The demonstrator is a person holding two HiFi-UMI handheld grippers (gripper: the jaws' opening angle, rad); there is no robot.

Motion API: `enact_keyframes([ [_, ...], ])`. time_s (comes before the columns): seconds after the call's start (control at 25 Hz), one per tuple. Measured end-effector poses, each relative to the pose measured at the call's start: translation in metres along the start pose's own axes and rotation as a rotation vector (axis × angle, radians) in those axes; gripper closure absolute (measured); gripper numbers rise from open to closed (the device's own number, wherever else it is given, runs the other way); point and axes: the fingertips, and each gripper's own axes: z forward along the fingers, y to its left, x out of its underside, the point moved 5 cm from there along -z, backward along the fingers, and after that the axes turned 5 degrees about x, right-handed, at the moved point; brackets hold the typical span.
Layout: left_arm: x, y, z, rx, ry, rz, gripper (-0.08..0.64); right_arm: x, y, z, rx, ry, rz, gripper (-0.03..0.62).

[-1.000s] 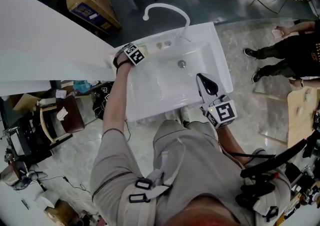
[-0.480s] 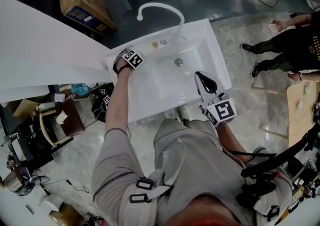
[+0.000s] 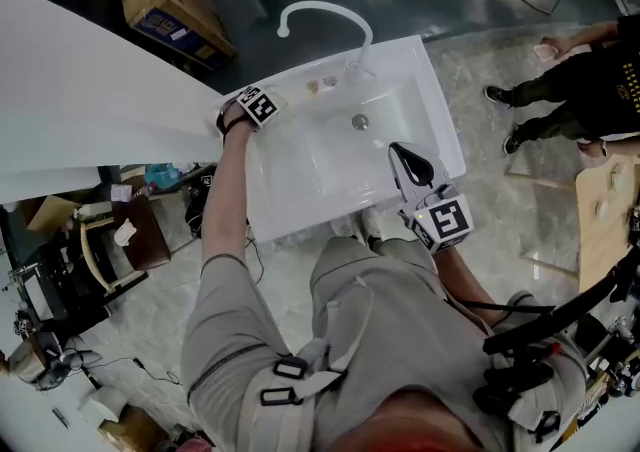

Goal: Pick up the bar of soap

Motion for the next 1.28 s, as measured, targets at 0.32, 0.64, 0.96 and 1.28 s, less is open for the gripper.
enact_keyframes([
  [0.32,-0.003,0.003,-0.001,0.064,-0.005,-0.029,0.350,0.003,-0.013,-0.005,0.048,0.003,0.008,0.589],
  [0.64,-0.007,0.007,-0.008,0.019,-0.075,-0.011,0.314,0.005,-0.011,-0.006,0.058,0.017,0.014,0.589],
  [0.96,-0.013,0.010,-0.016,-0.043,-0.111,0.037,0.360,0.008,-0.011,-0.002,0.046,0.024,0.021,0.589],
  [1.28,-0.012,0.002,0.001,-0.079,-0.019,0.103,0.292,0.010,-0.010,-0.003,0.053,0.044,0.033,0.589],
])
